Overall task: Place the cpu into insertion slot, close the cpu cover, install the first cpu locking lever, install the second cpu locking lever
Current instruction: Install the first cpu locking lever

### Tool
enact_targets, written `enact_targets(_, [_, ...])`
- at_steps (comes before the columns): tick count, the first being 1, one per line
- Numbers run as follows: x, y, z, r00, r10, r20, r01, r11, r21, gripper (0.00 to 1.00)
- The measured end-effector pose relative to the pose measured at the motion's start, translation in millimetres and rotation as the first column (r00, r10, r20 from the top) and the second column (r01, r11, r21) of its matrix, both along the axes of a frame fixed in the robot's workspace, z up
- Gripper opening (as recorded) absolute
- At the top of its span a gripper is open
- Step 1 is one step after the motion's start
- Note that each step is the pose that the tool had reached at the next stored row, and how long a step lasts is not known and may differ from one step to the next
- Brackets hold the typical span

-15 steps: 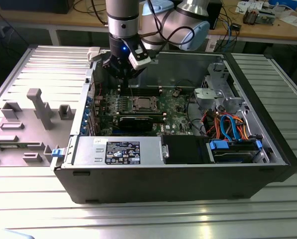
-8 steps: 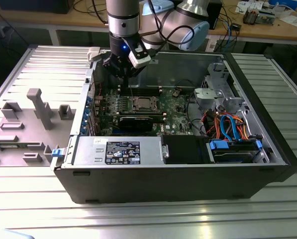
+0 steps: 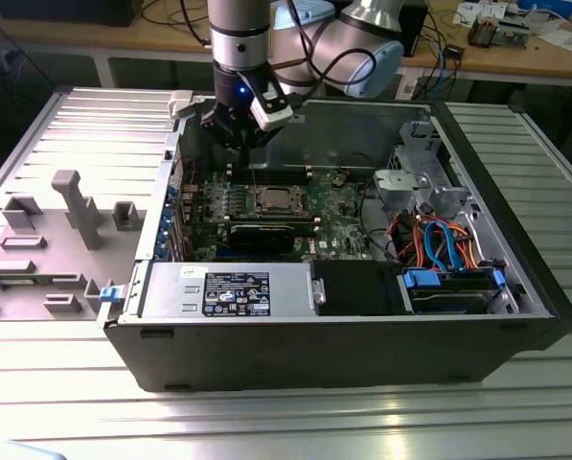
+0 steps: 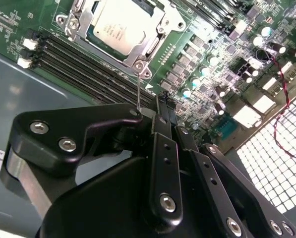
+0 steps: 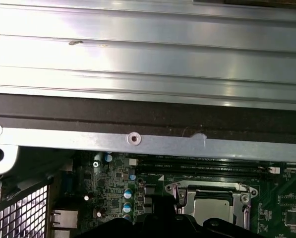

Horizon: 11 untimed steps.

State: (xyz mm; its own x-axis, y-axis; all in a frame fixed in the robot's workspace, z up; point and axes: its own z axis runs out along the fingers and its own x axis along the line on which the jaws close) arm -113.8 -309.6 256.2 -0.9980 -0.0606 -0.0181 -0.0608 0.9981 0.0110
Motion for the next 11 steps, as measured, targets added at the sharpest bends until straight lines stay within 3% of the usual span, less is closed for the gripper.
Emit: enact_targets(11, [8.9, 0.2, -0.4, 1.0000, 0.000, 0.0000, 0.000, 1.0000, -0.0010, 0.11])
